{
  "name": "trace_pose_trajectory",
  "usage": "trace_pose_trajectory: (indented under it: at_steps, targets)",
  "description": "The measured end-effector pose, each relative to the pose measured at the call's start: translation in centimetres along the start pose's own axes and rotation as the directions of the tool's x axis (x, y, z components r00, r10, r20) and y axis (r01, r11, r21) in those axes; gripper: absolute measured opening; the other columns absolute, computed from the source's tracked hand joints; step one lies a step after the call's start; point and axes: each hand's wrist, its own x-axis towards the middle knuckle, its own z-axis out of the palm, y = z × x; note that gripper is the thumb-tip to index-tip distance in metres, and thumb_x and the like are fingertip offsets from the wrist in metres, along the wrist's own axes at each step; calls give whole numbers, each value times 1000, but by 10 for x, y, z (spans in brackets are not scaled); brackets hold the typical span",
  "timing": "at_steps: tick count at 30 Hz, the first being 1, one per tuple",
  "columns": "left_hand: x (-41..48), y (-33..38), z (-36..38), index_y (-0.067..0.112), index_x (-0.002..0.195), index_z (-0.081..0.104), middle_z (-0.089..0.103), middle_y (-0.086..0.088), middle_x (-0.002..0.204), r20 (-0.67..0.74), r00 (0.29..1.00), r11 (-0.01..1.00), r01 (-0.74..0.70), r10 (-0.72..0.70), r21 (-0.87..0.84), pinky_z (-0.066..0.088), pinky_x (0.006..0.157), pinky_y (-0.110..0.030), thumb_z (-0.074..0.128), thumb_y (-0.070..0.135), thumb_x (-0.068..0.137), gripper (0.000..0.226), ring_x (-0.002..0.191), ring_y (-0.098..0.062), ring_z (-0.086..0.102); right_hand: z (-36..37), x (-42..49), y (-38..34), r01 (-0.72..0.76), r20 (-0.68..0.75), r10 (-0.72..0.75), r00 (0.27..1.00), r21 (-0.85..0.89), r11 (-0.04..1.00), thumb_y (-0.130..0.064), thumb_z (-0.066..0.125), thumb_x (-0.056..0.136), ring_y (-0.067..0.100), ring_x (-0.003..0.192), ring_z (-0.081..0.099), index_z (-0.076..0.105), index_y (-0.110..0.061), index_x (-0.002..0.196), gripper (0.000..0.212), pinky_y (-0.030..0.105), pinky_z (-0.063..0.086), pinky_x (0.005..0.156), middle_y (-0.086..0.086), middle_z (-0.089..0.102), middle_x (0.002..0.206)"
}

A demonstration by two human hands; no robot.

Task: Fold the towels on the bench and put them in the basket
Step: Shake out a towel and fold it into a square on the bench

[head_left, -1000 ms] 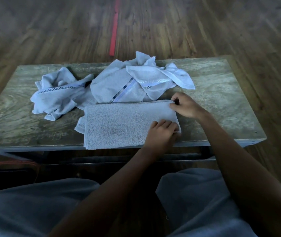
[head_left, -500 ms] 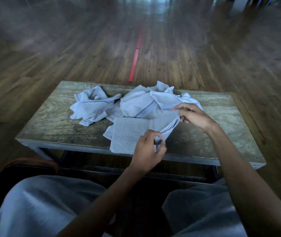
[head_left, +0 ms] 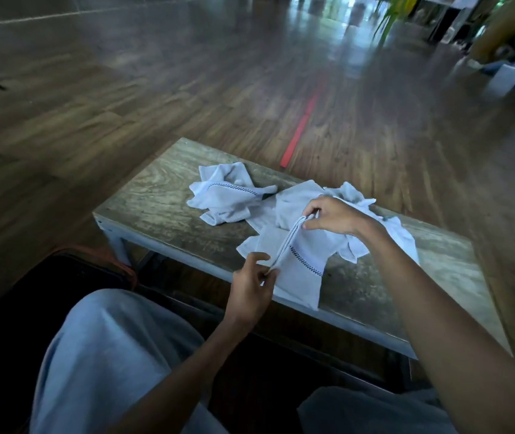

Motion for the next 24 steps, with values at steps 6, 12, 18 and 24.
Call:
trace_pose_trajectory:
  at_steps: [6, 12, 18, 24]
  targets:
    - [10, -35, -2, 8, 96, 67, 68, 5, 87, -6, 957, 955, 288, -289, 62, 46, 63, -9, 67, 22, 86, 18, 76, -3, 62, 45, 51, -2, -27, 126, 28, 992, -15, 1000, -29, 69, 82, 15, 82, 54, 63, -25, 82, 7, 30, 42, 75, -3, 58, 84]
    - [11, -54, 3, 12, 100, 65, 69, 1, 94, -24, 900, 898, 436, -435, 56, 48, 69, -19, 63, 27, 88, 20, 80, -8, 62, 77, 71, -1, 2, 27, 4, 1000, -216, 976, -31, 63, 85, 14, 90, 53, 64, -20, 89, 12, 36, 30, 85, -12, 55, 80]
    - [3, -58, 10, 24, 100, 52, 61, 2, 101, -24, 863, 862, 502, -505, -73, 55, 73, -27, 71, 38, 79, 32, 87, -11, 62, 84, 73, -4, 30, 128, 22, 991, -392, 919, -33, 50, 94, 24, 128, 33, 49, -23, 132, 40, 39, 25, 100, 2, 51, 132]
    - [6, -48, 5, 13, 100, 59, 64, 4, 90, -24, 850, 846, 521, -526, -110, 45, 56, -9, 75, 25, 79, 29, 74, -1, 59, 77, 71, -7, -2, 125, 35, 992, -260, 966, -25, 56, 88, 20, 121, 35, 49, -28, 128, 40, 31, 24, 89, 1, 59, 111]
